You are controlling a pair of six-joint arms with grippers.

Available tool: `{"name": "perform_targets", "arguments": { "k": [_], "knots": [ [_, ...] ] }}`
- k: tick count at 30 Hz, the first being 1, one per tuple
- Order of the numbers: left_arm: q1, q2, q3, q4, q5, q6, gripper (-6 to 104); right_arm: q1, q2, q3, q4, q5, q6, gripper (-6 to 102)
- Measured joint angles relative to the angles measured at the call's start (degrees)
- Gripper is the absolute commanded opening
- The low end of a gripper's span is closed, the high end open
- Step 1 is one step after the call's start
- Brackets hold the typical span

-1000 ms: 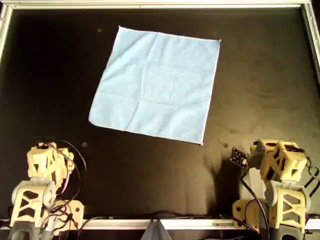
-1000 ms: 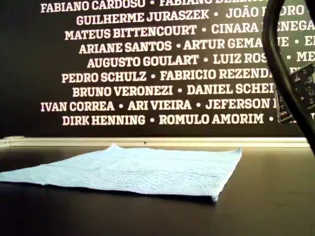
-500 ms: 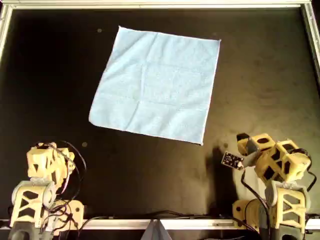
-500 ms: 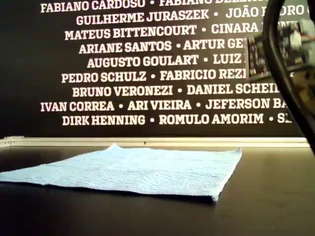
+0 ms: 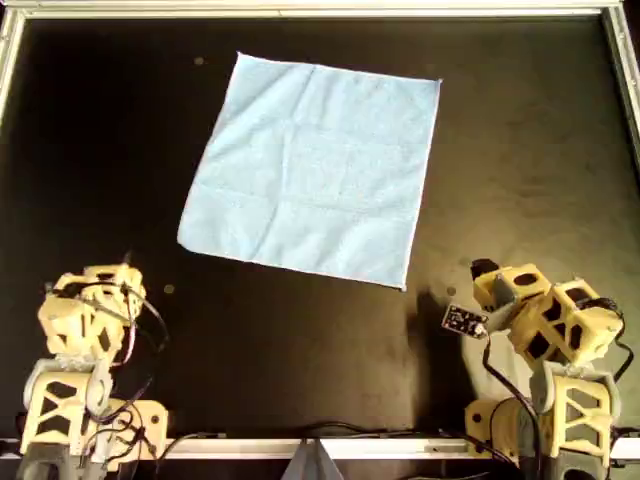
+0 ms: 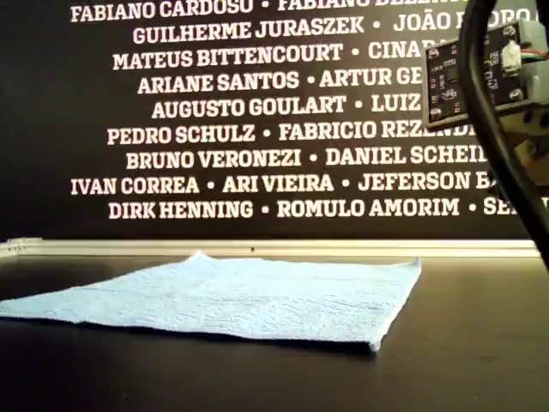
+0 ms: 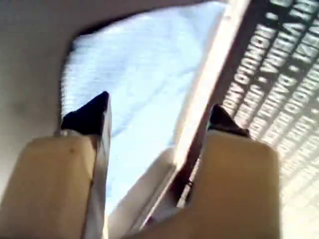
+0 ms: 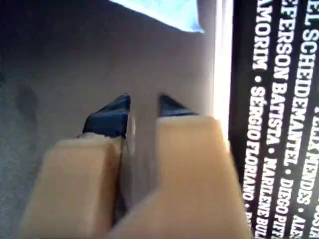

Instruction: Fold a cloth

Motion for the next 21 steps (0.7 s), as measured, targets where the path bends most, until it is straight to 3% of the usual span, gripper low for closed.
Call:
{"name": "perform_targets", "arguments": {
  "k": [4,11,17,21],
  "knots": [
    [0.00,0.00,0.09,-0.53,0.00,0.00,69,0.00,0.00,0.00,0.00,0.00,-0.18,57],
    [-0.53,-2.11,0.09,-0.53,0.18,0.53,69,0.44,-0.18,-0.09,0.00,0.00,-0.44,61],
    [-6.33,-16.35,-1.05,-0.53,0.53,0.35,69,4.48,-7.21,-0.09,0.00,0.26,-0.35,62],
    [-9.58,-33.57,-10.02,-0.53,0.44,0.00,70,7.47,-19.25,-6.24,0.00,0.26,-0.53,62]
  ]
}}
